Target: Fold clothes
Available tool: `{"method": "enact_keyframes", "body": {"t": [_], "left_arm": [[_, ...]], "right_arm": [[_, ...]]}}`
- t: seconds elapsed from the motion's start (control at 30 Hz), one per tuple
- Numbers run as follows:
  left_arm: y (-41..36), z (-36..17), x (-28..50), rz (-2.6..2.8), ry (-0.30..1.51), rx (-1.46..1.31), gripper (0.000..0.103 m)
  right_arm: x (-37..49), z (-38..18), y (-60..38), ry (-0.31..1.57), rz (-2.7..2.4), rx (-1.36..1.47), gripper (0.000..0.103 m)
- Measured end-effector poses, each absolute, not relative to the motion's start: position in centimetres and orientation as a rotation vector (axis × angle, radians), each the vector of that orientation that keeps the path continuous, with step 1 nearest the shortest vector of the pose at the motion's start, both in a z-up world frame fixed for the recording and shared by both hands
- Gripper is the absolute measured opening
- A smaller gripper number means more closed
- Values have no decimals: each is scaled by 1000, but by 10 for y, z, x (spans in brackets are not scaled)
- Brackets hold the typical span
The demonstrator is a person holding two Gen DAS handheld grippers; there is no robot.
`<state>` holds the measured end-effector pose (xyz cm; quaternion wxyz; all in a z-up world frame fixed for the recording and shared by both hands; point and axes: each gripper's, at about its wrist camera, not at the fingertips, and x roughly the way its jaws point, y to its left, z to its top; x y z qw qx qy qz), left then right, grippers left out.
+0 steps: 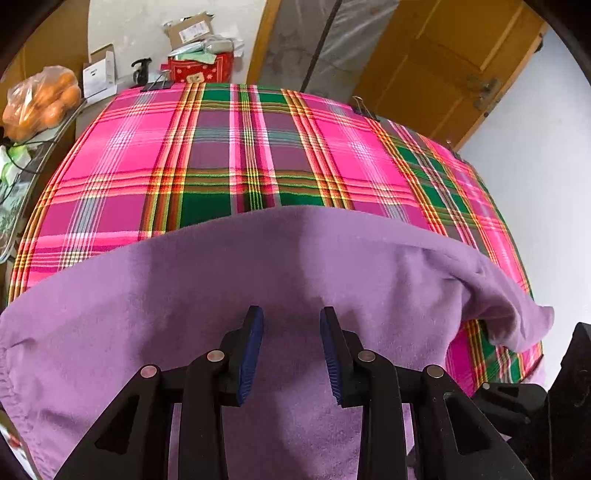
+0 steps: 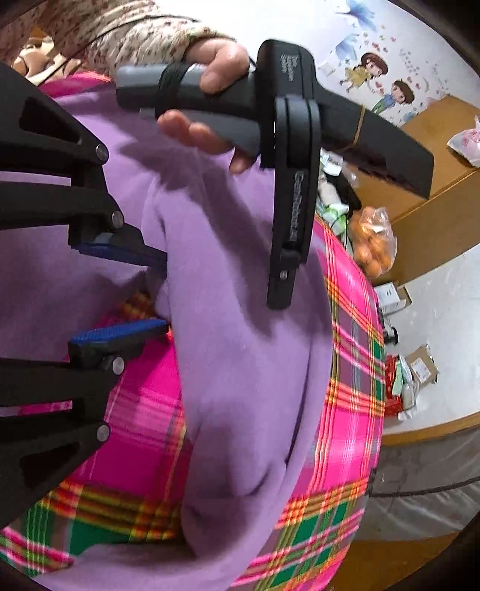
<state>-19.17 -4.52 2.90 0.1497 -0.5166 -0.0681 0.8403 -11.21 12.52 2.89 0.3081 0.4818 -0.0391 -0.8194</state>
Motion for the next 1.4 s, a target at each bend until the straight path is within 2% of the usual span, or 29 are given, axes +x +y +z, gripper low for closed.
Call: {"method": "enact_keyframes", "body": {"t": [0.2, 0.23, 0.3, 0.43, 0.6, 0.7, 0.9, 1.07, 1.27, 1.4], "left_arm": [[-46, 28, -193, 2417, -206, -1465, 33], [-46, 28, -193, 2415, -208, -1461, 33], [-48, 28, -193, 2409, -216, -1455, 33], [-53, 27, -194, 2394, -250, -1444, 33], [-55, 27, -194, 2388, -262, -1428, 33], [-56, 27, -194, 2388, -266, -1426, 33], [-53, 27, -194, 2400, -250, -1437, 33], [-50, 29, -187, 2429, -191, -1455, 33], [-51, 49, -160, 2492, -98, -1400, 33], [-38, 71, -130, 2499, -1, -1294, 33]], "right_arm": [[-119, 27, 114, -131, -2193, 1277, 31], [-118, 26, 112, -135, -2186, 1278, 22], [-115, 24, 109, -141, -2160, 1283, 14], [-103, 33, 114, -130, -2177, 1247, 9], [-82, 47, 124, -178, -2205, 1210, 9], [-65, 56, 130, -287, -2191, 1164, 8], [-53, 53, 114, -236, -2183, 1169, 9], [-56, 47, 122, -265, -2176, 1206, 12], [-47, 55, 181, -361, -2297, 1174, 14], [-32, 51, 247, -463, -2500, 1202, 22]]}}
